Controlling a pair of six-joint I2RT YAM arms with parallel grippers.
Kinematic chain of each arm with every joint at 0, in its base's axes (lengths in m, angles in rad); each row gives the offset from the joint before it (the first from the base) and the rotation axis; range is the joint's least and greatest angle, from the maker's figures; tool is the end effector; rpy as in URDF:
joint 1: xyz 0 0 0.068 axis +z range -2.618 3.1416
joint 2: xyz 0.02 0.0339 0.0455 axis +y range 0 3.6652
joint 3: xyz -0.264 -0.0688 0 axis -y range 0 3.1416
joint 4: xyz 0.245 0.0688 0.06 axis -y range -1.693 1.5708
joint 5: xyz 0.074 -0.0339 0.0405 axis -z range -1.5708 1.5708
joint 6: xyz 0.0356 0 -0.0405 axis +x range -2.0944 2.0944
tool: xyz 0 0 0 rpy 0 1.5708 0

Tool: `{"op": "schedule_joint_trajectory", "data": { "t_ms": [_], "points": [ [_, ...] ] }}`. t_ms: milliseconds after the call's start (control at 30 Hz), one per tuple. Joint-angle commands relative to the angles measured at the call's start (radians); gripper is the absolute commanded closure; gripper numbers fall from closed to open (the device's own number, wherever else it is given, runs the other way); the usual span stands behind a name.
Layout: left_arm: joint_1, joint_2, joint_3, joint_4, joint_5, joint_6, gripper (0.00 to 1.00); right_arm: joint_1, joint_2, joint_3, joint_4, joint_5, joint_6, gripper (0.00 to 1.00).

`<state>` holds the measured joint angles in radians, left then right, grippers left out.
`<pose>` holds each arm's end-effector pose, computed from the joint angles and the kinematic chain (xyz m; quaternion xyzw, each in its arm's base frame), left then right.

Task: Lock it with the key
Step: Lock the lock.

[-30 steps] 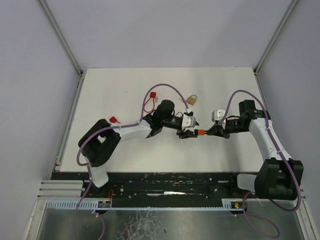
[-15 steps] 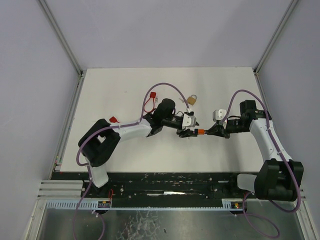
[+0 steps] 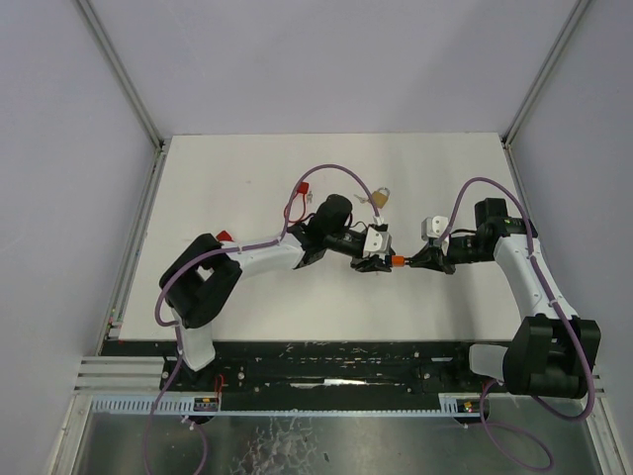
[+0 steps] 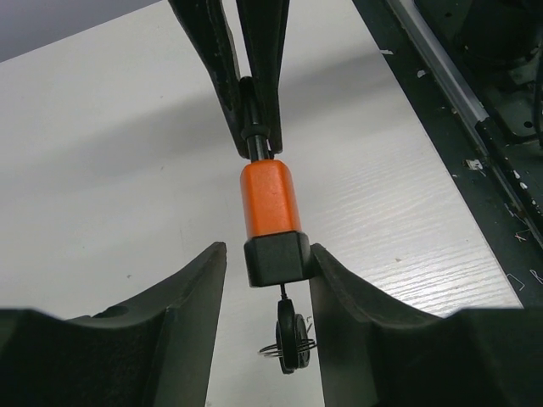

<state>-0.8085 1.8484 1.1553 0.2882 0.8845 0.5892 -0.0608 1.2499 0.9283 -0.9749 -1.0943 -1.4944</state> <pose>0.2618 -0.3140 0.2190 0.6658 0.4261 -0.4096 0.4554 0.2141 0.0187 0.2566 -0.6094 0.5911 0.2853 0.4448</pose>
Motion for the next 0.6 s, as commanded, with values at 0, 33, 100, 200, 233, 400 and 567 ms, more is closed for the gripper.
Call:
{"op": "schedule_joint_trajectory", "data": {
  "t_ms": [0, 33, 100, 200, 233, 400, 567],
  "points": [
    [-0.007, 0.011, 0.028, -0.007, 0.036, 0.022, 0.59, -0.004, -0.02, 0.031, 0.005, -0.082, -0.002, 1.0],
    [-0.007, 0.011, 0.029, -0.007, 0.04, 0.021, 0.6, -0.004, -0.02, 0.029, 0.007, -0.081, -0.001, 1.0],
    [-0.009, 0.009, 0.027, -0.004, 0.041, 0.02, 0.6, -0.004, -0.018, 0.029, 0.015, -0.077, 0.008, 1.0],
    [-0.01, 0.002, 0.017, 0.014, 0.038, 0.016, 0.6, -0.004, -0.018, 0.026, 0.03, -0.072, 0.028, 1.0],
    [-0.01, -0.002, 0.012, 0.022, 0.038, 0.014, 0.6, -0.004, -0.018, 0.024, 0.033, -0.07, 0.029, 1.0],
    [-0.011, -0.011, 0.001, 0.04, 0.026, 0.002, 0.67, -0.004, -0.018, 0.022, 0.049, -0.066, 0.05, 1.0],
    [-0.011, -0.009, 0.005, 0.041, 0.031, -0.004, 0.74, -0.004, -0.012, 0.021, 0.062, -0.061, 0.069, 1.0]
  ]
}}
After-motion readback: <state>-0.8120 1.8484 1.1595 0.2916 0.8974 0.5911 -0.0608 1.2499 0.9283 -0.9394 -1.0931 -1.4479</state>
